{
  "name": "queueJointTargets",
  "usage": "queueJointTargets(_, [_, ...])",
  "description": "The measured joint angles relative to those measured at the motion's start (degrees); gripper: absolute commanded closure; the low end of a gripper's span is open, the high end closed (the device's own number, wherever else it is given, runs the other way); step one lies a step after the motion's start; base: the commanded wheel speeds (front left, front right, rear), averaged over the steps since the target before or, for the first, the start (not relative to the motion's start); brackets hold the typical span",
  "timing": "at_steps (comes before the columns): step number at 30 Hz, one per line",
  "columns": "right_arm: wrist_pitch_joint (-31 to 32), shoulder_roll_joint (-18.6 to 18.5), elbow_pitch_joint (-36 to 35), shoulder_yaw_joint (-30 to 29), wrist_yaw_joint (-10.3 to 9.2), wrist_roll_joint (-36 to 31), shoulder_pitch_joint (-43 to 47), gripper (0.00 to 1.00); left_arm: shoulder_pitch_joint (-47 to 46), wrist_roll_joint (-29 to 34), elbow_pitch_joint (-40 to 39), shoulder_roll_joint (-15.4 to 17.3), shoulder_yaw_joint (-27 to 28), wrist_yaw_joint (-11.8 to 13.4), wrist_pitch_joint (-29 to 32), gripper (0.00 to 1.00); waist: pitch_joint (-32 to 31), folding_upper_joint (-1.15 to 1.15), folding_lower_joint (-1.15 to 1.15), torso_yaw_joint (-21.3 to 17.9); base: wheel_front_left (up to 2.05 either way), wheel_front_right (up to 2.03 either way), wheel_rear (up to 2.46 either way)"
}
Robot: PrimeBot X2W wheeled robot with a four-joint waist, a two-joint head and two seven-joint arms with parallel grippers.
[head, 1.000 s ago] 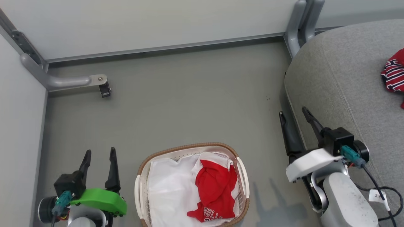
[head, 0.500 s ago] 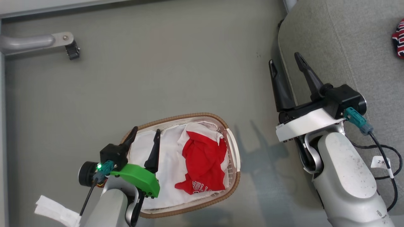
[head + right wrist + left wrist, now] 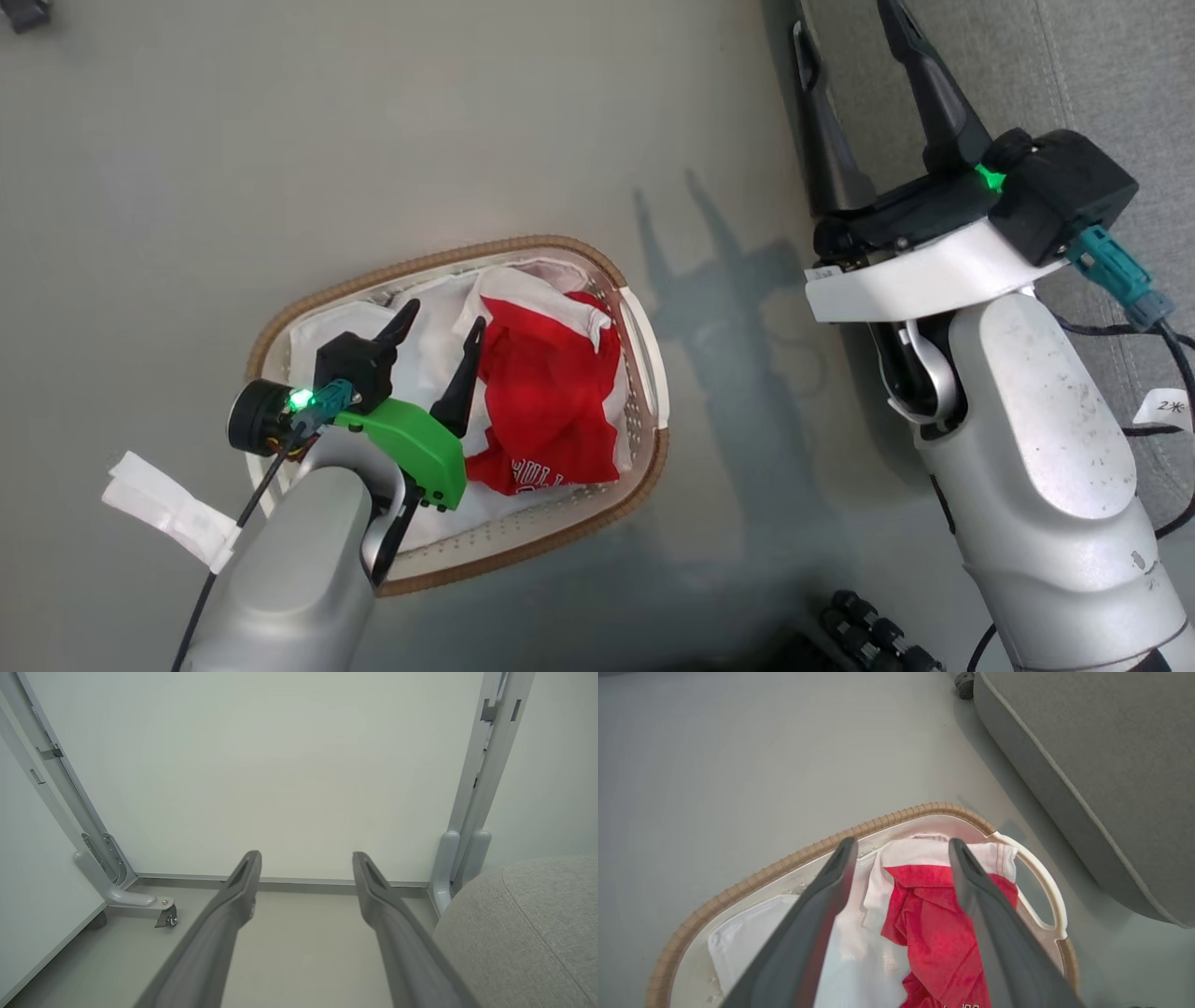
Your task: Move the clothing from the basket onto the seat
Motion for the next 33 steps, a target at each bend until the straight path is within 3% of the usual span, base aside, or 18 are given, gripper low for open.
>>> queueJointTargets(10, [0.0, 0.0, -3.8, 0.5, 0.00, 1.6, -2.0, 0.00, -7.2, -5.2, 8.6, 1.4, -8.0, 0.0, 0.0, 0.00, 8.8, 0.00, 0.00, -3.7, 0.00, 0.00, 0.00])
queueJointTargets(14, [0.0, 0.0, -4.3, 0.7, 0.00, 1.5, -2.5, 0.00, -10.2, -8.9, 11.8, 1.6, -13.9, 0.0, 0.0, 0.00, 12.1, 0.00, 0.00, -5.1, 0.00, 0.00, 0.00])
queueJointTargets(24, [0.0, 0.0, -4.7, 0.9, 0.00, 1.7, -2.7, 0.00, -15.4, -17.1, 18.2, 1.4, -21.4, 0.0, 0.5, 0.00, 15.9, 0.00, 0.00, -6.8, 0.00, 0.00, 0.00])
queueJointTargets(33, [0.0, 0.0, -4.8, 0.9, 0.00, 1.9, -3.0, 0.00, -17.8, -20.0, 22.4, 1.4, -25.9, 0.0, 2.1, 0.00, 17.7, 0.00, 0.00, -7.5, 0.00, 0.00, 0.00])
